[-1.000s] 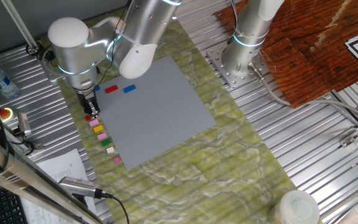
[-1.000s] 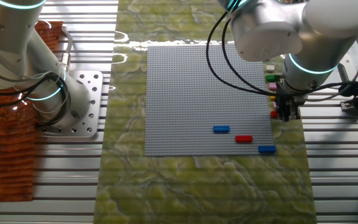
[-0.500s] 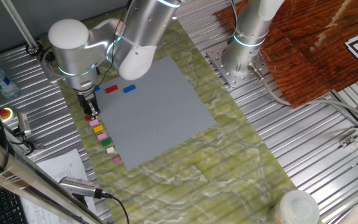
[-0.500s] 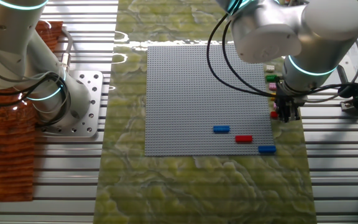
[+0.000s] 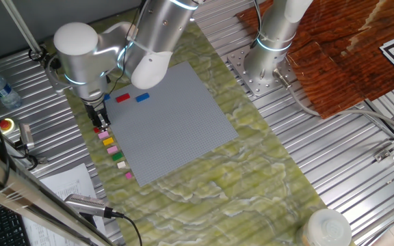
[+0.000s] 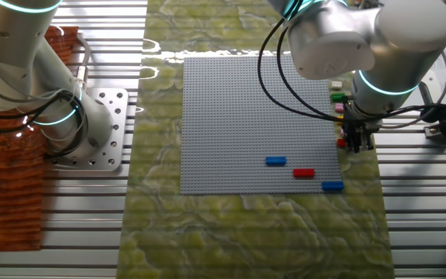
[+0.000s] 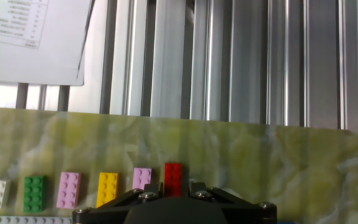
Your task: Stack small Lego blocks randomly, one at a time
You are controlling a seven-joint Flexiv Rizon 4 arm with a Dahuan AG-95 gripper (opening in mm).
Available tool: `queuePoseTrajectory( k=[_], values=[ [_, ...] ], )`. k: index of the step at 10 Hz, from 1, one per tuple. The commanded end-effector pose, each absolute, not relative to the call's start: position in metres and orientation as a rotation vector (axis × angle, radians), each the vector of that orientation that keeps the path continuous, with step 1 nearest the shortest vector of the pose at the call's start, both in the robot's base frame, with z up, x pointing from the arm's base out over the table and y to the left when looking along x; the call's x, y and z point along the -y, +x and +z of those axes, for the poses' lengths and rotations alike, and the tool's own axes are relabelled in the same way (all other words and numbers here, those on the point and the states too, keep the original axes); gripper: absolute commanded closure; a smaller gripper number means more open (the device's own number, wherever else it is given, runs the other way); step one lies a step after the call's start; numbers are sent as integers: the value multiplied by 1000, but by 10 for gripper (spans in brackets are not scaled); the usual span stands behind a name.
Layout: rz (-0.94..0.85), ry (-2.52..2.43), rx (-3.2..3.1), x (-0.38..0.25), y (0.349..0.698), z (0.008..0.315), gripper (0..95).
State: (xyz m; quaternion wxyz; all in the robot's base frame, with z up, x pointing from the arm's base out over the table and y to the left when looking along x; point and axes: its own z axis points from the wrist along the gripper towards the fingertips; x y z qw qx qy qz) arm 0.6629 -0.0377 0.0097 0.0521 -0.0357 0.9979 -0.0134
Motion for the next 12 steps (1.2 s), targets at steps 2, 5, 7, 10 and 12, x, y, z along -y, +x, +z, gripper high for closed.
queuePoseTrajectory(
  k=[2,5,7,10,12],
  values=[
    [-41,-107,-3035,38,663,10,760],
    [-40,-97,-3036,38,663,10,950],
    [-40,-92,-3036,38,663,10,950],
    [-41,-70,-3038,37,663,10,950],
    [-88,-77,-3044,37,663,17,950]
  ],
)
